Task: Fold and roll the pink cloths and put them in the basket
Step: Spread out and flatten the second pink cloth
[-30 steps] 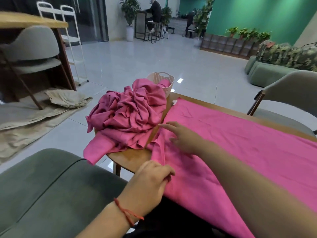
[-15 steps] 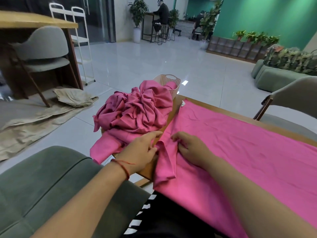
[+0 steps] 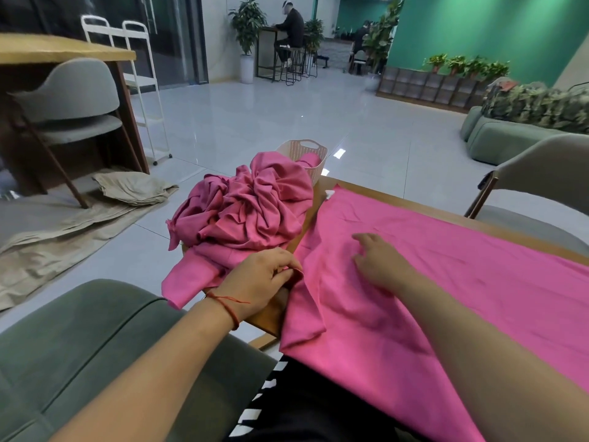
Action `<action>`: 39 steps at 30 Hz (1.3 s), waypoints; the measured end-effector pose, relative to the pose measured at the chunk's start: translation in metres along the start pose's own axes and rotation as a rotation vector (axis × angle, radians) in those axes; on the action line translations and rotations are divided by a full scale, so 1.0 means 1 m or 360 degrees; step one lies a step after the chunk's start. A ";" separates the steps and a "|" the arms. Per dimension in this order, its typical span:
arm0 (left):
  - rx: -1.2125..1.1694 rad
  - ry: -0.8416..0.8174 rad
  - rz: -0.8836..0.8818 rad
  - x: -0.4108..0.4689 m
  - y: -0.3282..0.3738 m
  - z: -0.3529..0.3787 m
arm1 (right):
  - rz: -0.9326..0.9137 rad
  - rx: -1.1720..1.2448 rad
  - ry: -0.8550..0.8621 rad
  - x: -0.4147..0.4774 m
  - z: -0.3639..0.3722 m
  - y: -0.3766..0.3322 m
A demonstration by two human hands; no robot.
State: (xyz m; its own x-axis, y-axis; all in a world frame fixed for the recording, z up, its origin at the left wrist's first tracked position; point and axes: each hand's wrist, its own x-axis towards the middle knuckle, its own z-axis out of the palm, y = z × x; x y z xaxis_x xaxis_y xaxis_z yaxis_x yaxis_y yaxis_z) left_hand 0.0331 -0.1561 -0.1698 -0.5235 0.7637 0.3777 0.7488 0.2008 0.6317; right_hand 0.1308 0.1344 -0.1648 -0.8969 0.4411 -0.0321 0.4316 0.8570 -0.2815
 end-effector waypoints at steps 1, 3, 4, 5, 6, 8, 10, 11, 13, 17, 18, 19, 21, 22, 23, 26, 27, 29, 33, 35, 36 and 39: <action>-0.0005 0.0010 0.0024 -0.002 -0.001 0.000 | 0.0059 -0.0109 -0.0107 0.004 0.002 0.008; -0.0040 0.0042 0.0040 -0.008 -0.002 0.001 | 0.0070 -0.0175 -0.0240 0.013 0.005 0.021; -0.0072 0.0066 0.0040 -0.011 -0.002 0.001 | 0.0062 -0.0189 -0.0288 0.013 0.000 0.019; -0.0108 0.0099 0.0036 -0.015 -0.001 0.000 | 0.0033 -0.0210 -0.0334 0.012 -0.006 0.014; -0.0147 0.0137 0.0027 -0.020 0.002 -0.001 | 0.0001 -0.0240 -0.0391 0.009 -0.012 0.009; -0.0274 0.0208 -0.0010 -0.033 0.008 0.000 | -0.0042 -0.0319 -0.0471 0.006 -0.020 0.001; -0.0406 0.0205 -0.0064 -0.049 0.011 -0.001 | -0.0078 -0.0346 -0.0509 0.008 -0.024 0.000; -0.0466 0.0173 -0.0121 -0.057 0.011 -0.001 | -0.0091 -0.0359 -0.0523 0.008 -0.025 0.000; -0.0596 0.0125 -0.0267 -0.069 0.014 -0.004 | -0.0101 -0.0388 -0.0555 0.012 -0.024 0.003; -0.0874 0.0089 -0.0345 -0.088 0.030 -0.010 | -0.0084 -0.0394 -0.0564 0.017 -0.023 0.006; -0.0898 0.0050 -0.0362 -0.094 0.033 -0.011 | -0.0074 -0.0385 -0.0564 0.018 -0.022 0.007; -0.0917 0.0009 -0.0389 -0.100 0.034 -0.012 | -0.0057 -0.0370 -0.0565 0.020 -0.021 0.009; -0.0966 -0.0064 -0.0457 -0.114 0.031 -0.014 | -0.0020 -0.0347 -0.0574 0.023 -0.019 0.012; -0.0997 -0.0091 -0.0498 -0.120 0.030 -0.016 | -0.0007 -0.0335 -0.0570 0.025 -0.018 0.013; -0.1020 -0.0114 -0.0521 -0.125 0.030 -0.018 | 0.0002 -0.0327 -0.0567 0.026 -0.018 0.015; -0.1020 -0.0228 -0.0563 -0.136 0.028 -0.027 | 0.0010 -0.0320 -0.0561 0.029 -0.015 0.018; -0.1025 -0.0299 -0.0587 -0.137 0.027 -0.030 | 0.0009 -0.0314 -0.0560 0.029 -0.015 0.018; -0.0964 -0.0478 -0.0608 -0.138 0.028 -0.033 | 0.0013 -0.0314 -0.0550 0.029 -0.013 0.020; -0.0975 -0.0432 -0.0743 -0.131 0.039 -0.013 | 0.0008 -0.0339 -0.0546 0.027 -0.010 0.021; -0.1065 -0.0263 -0.0809 -0.126 0.044 -0.005 | 0.0009 -0.0340 -0.0545 0.028 -0.009 0.022; -0.1114 -0.0184 -0.0822 -0.124 0.044 -0.003 | 0.0011 -0.0342 -0.0543 0.028 -0.009 0.023; -0.1212 0.0022 -0.0774 -0.124 0.042 -0.013 | 0.0010 -0.0350 -0.0541 0.030 -0.009 0.023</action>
State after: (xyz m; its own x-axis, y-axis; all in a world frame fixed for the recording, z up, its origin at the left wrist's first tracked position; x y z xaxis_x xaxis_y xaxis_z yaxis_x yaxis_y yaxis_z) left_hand 0.1242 -0.2502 -0.1808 -0.7203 0.6923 -0.0435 -0.0263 0.0354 0.9990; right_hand 0.1150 0.1700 -0.1636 -0.8591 0.3649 -0.3590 0.4146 0.9073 -0.0698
